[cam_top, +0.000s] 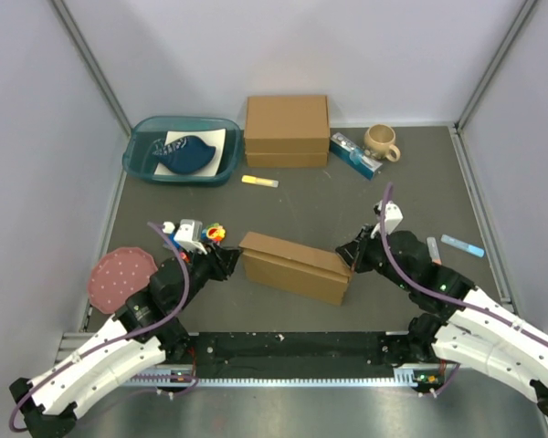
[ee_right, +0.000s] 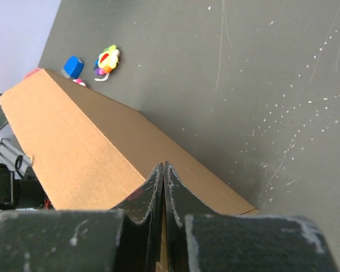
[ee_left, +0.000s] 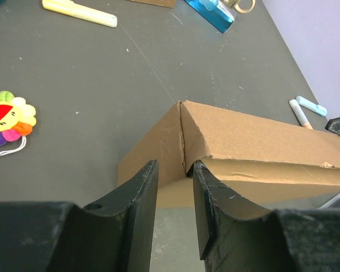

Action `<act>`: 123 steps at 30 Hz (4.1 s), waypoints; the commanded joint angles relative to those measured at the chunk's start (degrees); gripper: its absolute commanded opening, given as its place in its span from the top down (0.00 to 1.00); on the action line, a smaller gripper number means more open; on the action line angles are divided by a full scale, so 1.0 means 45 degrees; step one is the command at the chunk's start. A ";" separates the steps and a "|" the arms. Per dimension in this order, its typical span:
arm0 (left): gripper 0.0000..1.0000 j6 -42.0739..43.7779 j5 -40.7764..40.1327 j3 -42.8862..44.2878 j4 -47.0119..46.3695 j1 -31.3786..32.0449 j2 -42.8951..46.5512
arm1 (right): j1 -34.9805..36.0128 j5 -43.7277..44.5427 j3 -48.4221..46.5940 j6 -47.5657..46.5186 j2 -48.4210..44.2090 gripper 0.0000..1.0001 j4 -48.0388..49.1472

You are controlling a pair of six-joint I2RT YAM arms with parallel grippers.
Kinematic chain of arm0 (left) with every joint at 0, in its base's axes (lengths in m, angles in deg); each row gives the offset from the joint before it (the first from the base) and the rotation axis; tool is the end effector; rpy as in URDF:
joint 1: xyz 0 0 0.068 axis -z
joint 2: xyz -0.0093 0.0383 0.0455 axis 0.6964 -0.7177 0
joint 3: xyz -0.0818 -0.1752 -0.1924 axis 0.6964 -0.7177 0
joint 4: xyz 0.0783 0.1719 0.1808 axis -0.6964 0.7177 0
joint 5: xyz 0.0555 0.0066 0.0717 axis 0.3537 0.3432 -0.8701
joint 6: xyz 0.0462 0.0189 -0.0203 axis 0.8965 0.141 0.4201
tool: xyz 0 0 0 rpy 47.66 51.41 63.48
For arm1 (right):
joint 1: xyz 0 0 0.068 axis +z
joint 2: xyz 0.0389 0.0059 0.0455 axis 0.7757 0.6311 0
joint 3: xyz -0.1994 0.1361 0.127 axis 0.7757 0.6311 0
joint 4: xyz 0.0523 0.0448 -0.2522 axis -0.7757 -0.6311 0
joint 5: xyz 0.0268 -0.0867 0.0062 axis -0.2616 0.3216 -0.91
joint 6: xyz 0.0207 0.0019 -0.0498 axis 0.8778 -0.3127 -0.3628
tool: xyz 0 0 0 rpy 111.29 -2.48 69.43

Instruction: Fold the paper box

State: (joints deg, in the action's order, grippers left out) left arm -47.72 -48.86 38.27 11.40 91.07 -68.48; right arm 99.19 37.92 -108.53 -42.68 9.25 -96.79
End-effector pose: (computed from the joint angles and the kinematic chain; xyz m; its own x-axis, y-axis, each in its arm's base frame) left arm 0.0920 -0.0827 0.2562 -0.3955 -0.3524 -0.8482 0.3356 0.8042 -0.4906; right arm 0.1121 0.1177 0.2741 -0.5884 0.2445 -0.7707 -0.3566 0.7770 0.5187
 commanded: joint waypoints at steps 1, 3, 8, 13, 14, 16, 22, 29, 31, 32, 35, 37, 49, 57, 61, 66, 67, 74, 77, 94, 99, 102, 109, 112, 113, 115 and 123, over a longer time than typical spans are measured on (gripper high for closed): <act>0.64 0.0456 -0.0935 0.0576 0.0858 -0.0040 -0.0297 | 0.0123 0.0442 -0.0836 -0.0436 0.0476 1.00 -0.1330; 0.64 0.0573 -0.1188 0.0829 0.1072 -0.0040 -0.0199 | 0.0123 0.0559 -0.1266 -0.0650 0.0788 1.00 -0.1428; 0.62 0.0963 -0.2146 0.1396 0.1854 -0.0040 -0.0101 | 0.0123 0.0813 -0.1618 -0.0808 0.1121 1.00 -0.1526; 0.61 0.1003 -0.2030 0.1476 0.1835 -0.0040 -0.0218 | 0.0123 0.0970 -0.1891 -0.0847 0.1297 1.00 -0.1507; 0.60 0.0964 -0.1952 0.1495 0.1835 -0.0040 -0.0238 | 0.0123 0.0951 -0.2027 -0.0828 0.1278 1.00 -0.1488; 0.59 0.0925 -0.1835 0.1495 0.1796 -0.0060 -0.0277 | 0.0123 0.0970 -0.2184 -0.0905 0.1161 0.87 -0.1604; 0.48 0.1139 -0.1347 0.1768 0.1796 -0.0040 -0.0082 | 0.0123 0.1301 -0.2653 -0.1023 0.1004 0.64 -0.2132; 0.47 0.1276 0.0000 0.2198 0.2382 -0.0059 0.0404 | 0.0142 0.1419 -0.2927 -0.1101 0.0985 0.62 -0.2288; 0.47 0.1432 0.0545 0.2198 0.2460 -0.0059 0.0659 | 0.0123 0.1458 -0.3024 -0.1140 0.0888 0.62 -0.2327; 0.47 0.1645 0.0645 0.2179 0.2499 -0.0040 0.0873 | 0.0123 0.1516 -0.3044 -0.1159 0.0868 0.61 -0.2366; 0.48 0.1648 0.0549 0.2120 0.2772 -0.0040 0.1303 | 0.0123 0.1692 -0.3083 -0.1218 0.0634 0.61 -0.2560; 0.49 0.1570 0.0354 0.2042 0.2831 -0.0040 0.1538 | 0.0123 0.1829 -0.3064 -0.1198 0.0459 0.61 -0.2736; 0.49 -0.0890 -0.4547 0.2335 0.3280 -0.0079 -0.0157 | 0.0123 0.2240 -0.1991 0.0051 -0.1085 0.67 -0.4922; 0.53 -0.2180 -0.4668 0.1184 0.2481 -0.0683 -0.1722 | 0.0123 0.0427 -0.0058 0.1438 -0.1671 0.98 -0.4438; 0.55 -0.2201 -0.3439 0.0442 0.1584 -0.1250 -0.1840 | 0.0142 -0.0474 0.0568 0.1633 -0.1556 1.00 -0.3501; 0.56 -0.2083 -0.1349 -0.0886 -0.0639 -0.1407 -0.1391 | 0.0123 -0.1373 0.0784 0.1887 -0.0970 0.99 -0.2018; 0.57 -0.2044 -0.1114 -0.1023 -0.0916 -0.1388 -0.1216 | 0.0123 -0.1412 0.0784 0.1887 -0.0872 0.99 -0.1937; 0.59 -0.2025 0.0274 -0.1922 -0.1817 -0.1388 -0.0337 | 0.0122 -0.1043 0.0472 0.1732 0.0046 0.98 -0.1507; 0.60 -0.2063 0.0704 -0.2214 -0.1817 -0.1407 0.0054 | 0.0123 -0.0613 0.0296 0.1615 0.0164 0.97 -0.1468; 0.54 -0.2103 -0.3159 -0.0773 0.2046 -0.1388 0.2493 | 0.0142 0.3156 -0.1715 0.0540 -0.1768 0.78 -0.4746; 0.53 -0.1186 -0.2717 0.0068 0.0043 -0.1388 0.2888 | 0.0123 0.2963 -0.2048 0.0422 -0.1517 0.79 -0.4925; 0.55 -0.0795 -0.1291 0.0615 -0.2164 -0.1407 0.1953 | 0.0123 0.2729 -0.1893 0.0540 -0.1262 0.83 -0.4730; 0.67 -0.1396 0.2478 0.1144 -0.6755 -0.1388 -0.1598 | 0.0123 0.2318 -0.1482 0.0657 -0.1475 0.86 -0.4300; 0.81 -0.1790 0.3788 0.0949 -0.7033 -0.1388 -0.2733 | 0.0103 0.2181 -0.1345 0.0696 -0.1593 0.87 -0.4241; 0.84 -0.1848 0.3791 0.0871 -0.6897 -0.1407 -0.2893 | 0.0123 0.2162 -0.1326 0.0715 -0.1613 0.87 -0.4241; 0.91 -0.2179 0.4201 0.0133 -0.6875 -0.1388 -0.2953 | 0.0123 0.2103 -0.1248 0.0735 -0.1652 0.87 -0.4222; 0.99 -0.2961 0.2912 -0.3112 -0.7012 -0.1388 -0.1333 | 0.0123 0.1752 -0.1247 0.0696 -0.1691 0.89 -0.4125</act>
State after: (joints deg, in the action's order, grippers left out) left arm -59.33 -34.21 29.86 -18.66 84.80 -76.64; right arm 99.21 46.83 -113.89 -39.53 2.02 -117.16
